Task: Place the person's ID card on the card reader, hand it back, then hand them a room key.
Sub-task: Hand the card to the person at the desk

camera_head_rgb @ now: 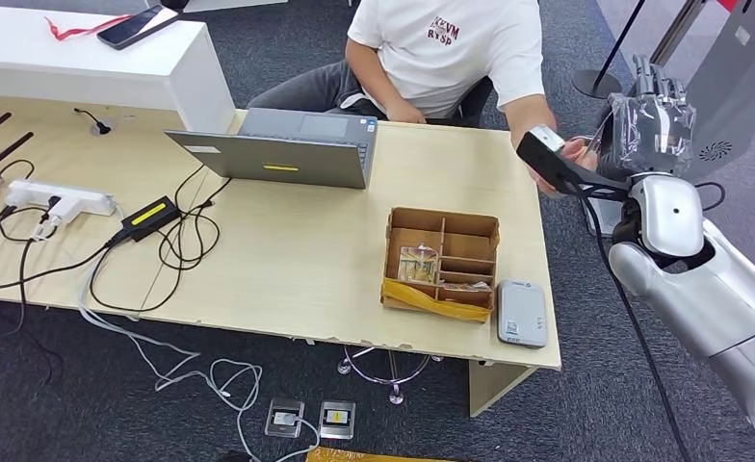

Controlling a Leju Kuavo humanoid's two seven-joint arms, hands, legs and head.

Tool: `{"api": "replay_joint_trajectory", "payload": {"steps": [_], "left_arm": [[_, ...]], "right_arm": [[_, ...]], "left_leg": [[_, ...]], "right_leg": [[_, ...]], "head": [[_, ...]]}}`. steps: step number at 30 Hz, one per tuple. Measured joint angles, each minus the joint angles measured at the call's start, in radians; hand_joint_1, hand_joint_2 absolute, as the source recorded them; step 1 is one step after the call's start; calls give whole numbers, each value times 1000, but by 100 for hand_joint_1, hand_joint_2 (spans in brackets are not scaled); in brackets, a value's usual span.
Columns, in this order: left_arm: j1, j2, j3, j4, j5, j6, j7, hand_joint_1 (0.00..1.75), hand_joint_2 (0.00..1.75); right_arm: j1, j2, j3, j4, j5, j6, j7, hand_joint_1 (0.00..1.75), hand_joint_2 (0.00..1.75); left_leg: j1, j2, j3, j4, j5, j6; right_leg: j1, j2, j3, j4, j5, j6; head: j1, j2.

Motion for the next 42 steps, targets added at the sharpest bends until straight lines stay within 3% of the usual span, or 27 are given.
{"api": "replay_joint_trajectory", "payload": {"steps": [13, 17, 27, 33, 37, 42], "left_arm": [[-11, 1, -45, 0, 0, -2, 13, 0, 175], [-14, 1, -50, 0, 9, -1, 16, 0, 175], [-14, 2, -58, 0, 23, -1, 16, 0, 175], [-14, 2, -70, 0, 37, 1, 16, 0, 175], [-11, 3, -75, 0, 57, 7, 12, 0, 175], [-3, 4, -76, 0, 89, 10, -1, 0, 175]], "right_arm": [[-1, 35, 26, 125, 2, -1, -10, 173, 175], [3, 43, 33, 143, -5, -3, -17, 0, 175], [5, 63, 43, 186, -23, -30, -27, 0, 175], [19, 69, 39, 193, -98, -107, -44, 0, 175], [61, 68, 1, 168, -261, -186, -86, 0, 175], [134, 68, -73, 72, -591, -233, -221, 0, 175]], "left_leg": [[0, 0, 0, 0, 0, 0], [0, 0, 0, 0, 0, 0], [0, 0, 0, 0, 0, 0], [0, 0, 0, 0, 0, 0], [0, 0, 0, 0, 0, 0], [0, 1, 1, 0, 0, 0]], "right_leg": [[0, 0, 0, 0, 0, 0], [0, 0, -1, 0, 0, 0], [0, 0, -1, 0, 0, 0], [0, 1, -1, 0, 0, 0], [0, 1, -1, 0, 0, 0], [0, 1, -1, 0, 0, 0]], "head": [[0, 0], [0, 0], [0, 0], [0, 0], [0, 0], [0, 0]]}}
